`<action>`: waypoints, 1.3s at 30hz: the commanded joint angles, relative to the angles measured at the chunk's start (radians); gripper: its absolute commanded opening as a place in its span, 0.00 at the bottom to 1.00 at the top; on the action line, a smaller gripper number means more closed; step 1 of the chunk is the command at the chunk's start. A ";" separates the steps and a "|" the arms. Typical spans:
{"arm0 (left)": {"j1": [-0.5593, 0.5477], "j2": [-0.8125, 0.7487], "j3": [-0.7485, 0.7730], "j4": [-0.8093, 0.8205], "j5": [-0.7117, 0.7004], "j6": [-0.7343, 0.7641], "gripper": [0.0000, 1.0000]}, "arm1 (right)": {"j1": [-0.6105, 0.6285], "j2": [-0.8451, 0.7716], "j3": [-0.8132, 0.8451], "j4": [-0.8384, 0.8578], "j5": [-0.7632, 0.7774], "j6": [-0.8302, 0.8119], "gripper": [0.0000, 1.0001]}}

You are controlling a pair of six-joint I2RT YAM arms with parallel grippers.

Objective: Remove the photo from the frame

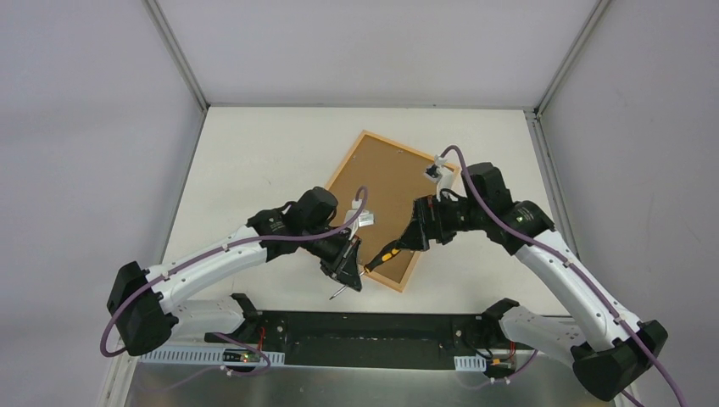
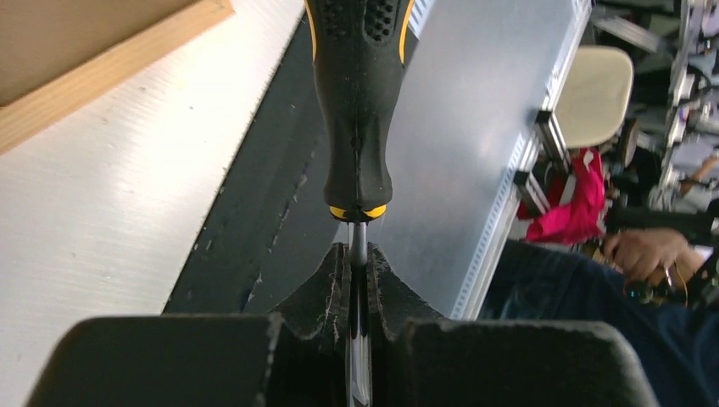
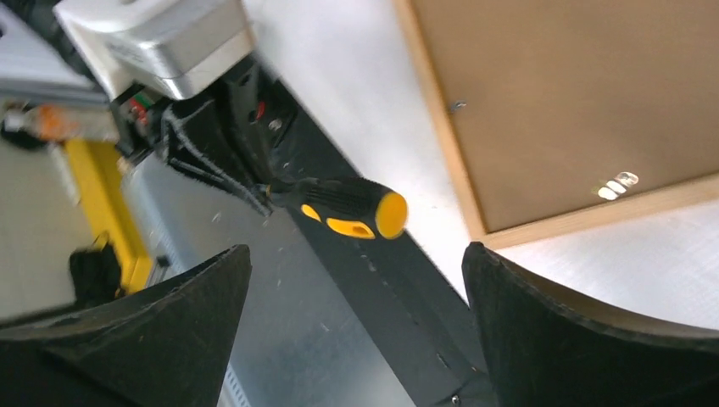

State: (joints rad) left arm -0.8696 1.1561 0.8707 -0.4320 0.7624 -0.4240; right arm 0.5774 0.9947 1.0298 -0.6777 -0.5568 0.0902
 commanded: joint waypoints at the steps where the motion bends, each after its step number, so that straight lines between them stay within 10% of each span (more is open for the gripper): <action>1: 0.002 -0.021 0.011 -0.027 0.176 0.131 0.00 | 0.002 0.049 -0.020 0.069 -0.344 -0.123 0.97; 24: 0.034 0.043 0.049 -0.099 0.350 0.192 0.00 | 0.225 0.173 -0.033 0.022 -0.487 -0.308 0.66; 32: 0.076 0.039 0.059 -0.110 0.313 0.160 0.00 | 0.277 0.166 0.000 -0.050 -0.270 -0.354 0.00; 36: 0.265 0.052 0.083 -0.176 0.208 0.093 0.51 | 0.277 0.045 -0.054 -0.019 0.081 -0.304 0.00; 39: 0.388 -0.013 0.105 -0.180 -0.027 0.045 0.68 | 0.264 -0.063 -0.105 0.000 0.379 -0.250 0.00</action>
State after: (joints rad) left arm -0.6201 1.2167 0.9092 -0.5930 0.9985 -0.2848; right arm 0.8543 1.0622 0.9688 -0.6857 -0.6144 -0.2184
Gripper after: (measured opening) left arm 0.582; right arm 0.330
